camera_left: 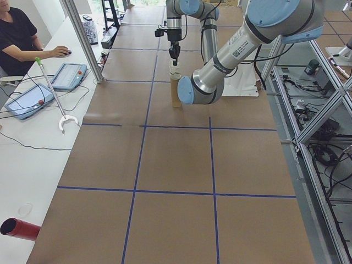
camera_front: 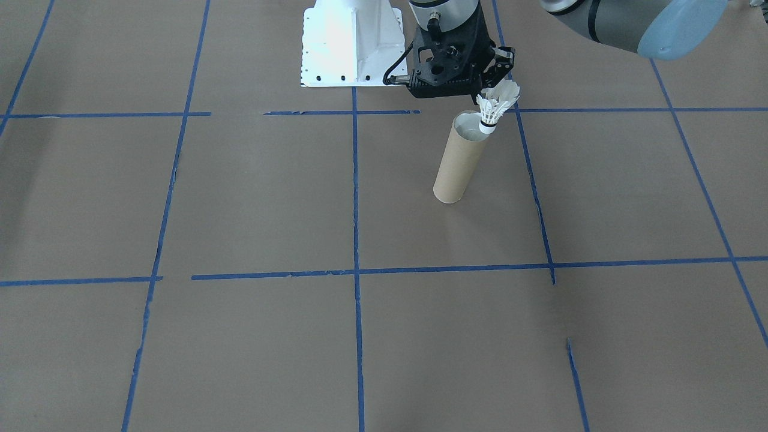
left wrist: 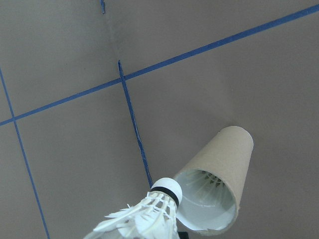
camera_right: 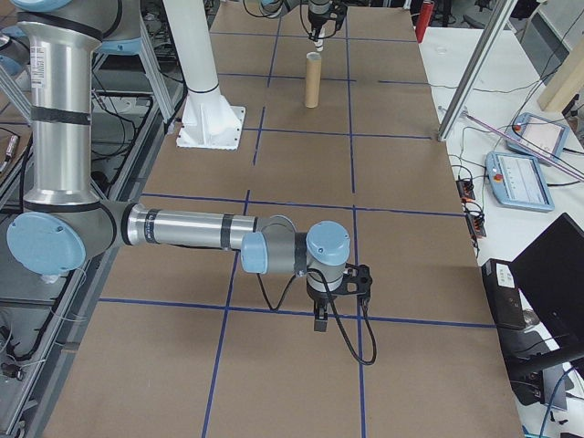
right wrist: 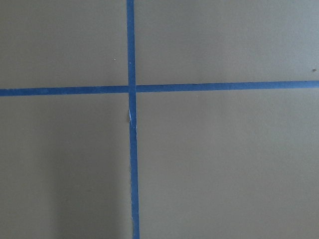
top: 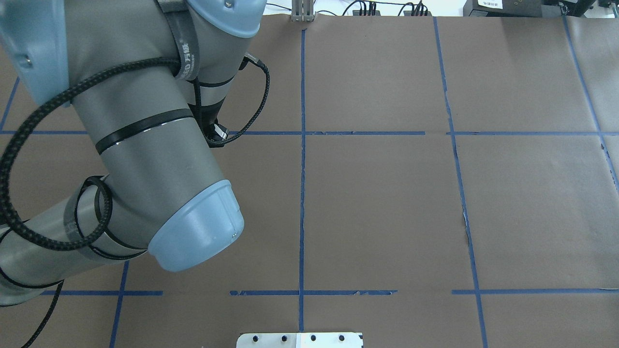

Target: Collect badminton balls into bucket

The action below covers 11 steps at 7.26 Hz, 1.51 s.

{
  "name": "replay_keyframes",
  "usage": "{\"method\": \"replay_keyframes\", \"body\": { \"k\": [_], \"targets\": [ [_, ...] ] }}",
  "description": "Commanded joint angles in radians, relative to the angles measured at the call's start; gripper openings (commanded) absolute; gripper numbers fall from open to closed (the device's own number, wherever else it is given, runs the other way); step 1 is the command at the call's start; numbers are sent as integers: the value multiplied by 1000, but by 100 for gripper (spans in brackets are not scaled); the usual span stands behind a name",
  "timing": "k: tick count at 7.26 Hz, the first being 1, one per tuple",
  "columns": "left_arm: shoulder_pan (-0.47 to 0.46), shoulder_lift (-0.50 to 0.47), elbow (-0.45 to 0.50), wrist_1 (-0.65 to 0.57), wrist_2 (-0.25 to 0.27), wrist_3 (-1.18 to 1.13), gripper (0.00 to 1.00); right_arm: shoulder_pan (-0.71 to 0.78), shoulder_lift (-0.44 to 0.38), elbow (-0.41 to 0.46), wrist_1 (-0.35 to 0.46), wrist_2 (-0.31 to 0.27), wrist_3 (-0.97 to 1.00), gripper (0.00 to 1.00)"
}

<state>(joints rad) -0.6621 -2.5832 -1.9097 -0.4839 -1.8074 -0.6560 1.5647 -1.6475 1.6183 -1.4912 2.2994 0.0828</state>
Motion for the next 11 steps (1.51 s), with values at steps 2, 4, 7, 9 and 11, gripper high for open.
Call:
{"method": "replay_keyframes", "body": {
  "k": [2,4,7,9,11],
  "targets": [
    [16,-2,14,2,-15,25,0,0,0,0,-1,0,0,100],
    [16,-5,20,2,-15,56,0,0,0,0,0,0,0,100],
    [16,-8,18,-4,-30,56,23,0,0,0,0,0,0,100],
    [16,-6,17,-7,-73,55,100,0,0,0,-1,0,0,100],
    [16,-5,15,-9,-76,55,100,0,0,0,0,0,0,100]
  ]
}}
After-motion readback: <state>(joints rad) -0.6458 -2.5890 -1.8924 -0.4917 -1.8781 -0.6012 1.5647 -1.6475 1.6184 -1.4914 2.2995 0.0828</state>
